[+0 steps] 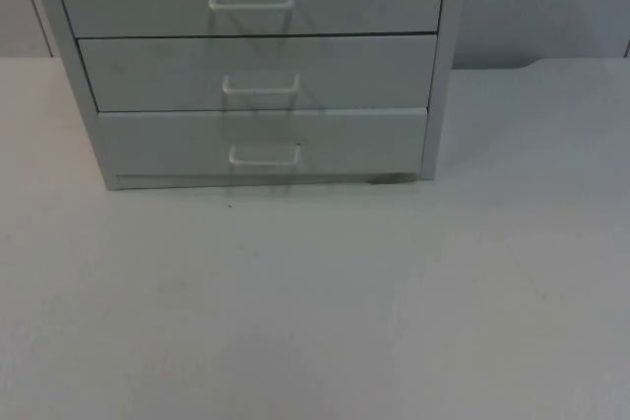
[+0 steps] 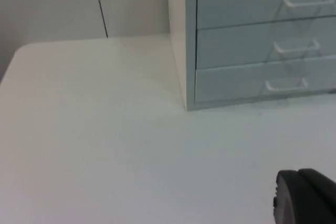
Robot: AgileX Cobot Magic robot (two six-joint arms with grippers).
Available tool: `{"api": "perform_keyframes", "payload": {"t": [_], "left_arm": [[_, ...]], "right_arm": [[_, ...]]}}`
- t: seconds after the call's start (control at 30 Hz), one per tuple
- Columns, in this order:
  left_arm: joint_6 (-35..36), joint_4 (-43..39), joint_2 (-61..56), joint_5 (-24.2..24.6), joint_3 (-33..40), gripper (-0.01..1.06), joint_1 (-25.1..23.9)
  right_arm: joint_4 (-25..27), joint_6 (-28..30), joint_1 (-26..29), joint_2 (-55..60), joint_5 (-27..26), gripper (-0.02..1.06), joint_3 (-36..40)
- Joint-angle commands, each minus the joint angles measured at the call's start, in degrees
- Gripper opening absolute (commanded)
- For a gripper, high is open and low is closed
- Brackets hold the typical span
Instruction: Open the drawer with the left hand, place the block into the drawer with the right hand, then close the drawer with the left hand.
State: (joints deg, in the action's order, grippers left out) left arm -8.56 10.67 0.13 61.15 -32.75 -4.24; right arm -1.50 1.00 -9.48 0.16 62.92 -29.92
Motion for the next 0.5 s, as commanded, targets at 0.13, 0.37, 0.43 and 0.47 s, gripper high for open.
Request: {"api": "perform_keyframes", "payload": {"t": [0.13, 0.37, 0.43, 0.47], "left_arm": [[3.01, 0.2, -0.13, -0.65, 3.73, 0.0, 0.22], [5.19, -0.89, -0.13, -0.49, 3.73, 0.0, 0.22], [4.78, -2.24, -0.13, 0.43, 3.73, 0.0, 0.22], [4.51, -3.72, -0.13, 1.03, 3.84, 0.0, 0.22]], "right_arm": [[-1.59, -1.92, 0.3, -0.16, -1.08, 1.05, 0.37], [-1.88, -1.62, 0.3, -0.16, -1.08, 1.05, 0.37], [-1.88, -1.52, 0.3, -0.16, -1.08, 1.05, 0.37], [-1.88, -1.39, 0.3, -0.16, -1.08, 1.05, 0.37]]}}
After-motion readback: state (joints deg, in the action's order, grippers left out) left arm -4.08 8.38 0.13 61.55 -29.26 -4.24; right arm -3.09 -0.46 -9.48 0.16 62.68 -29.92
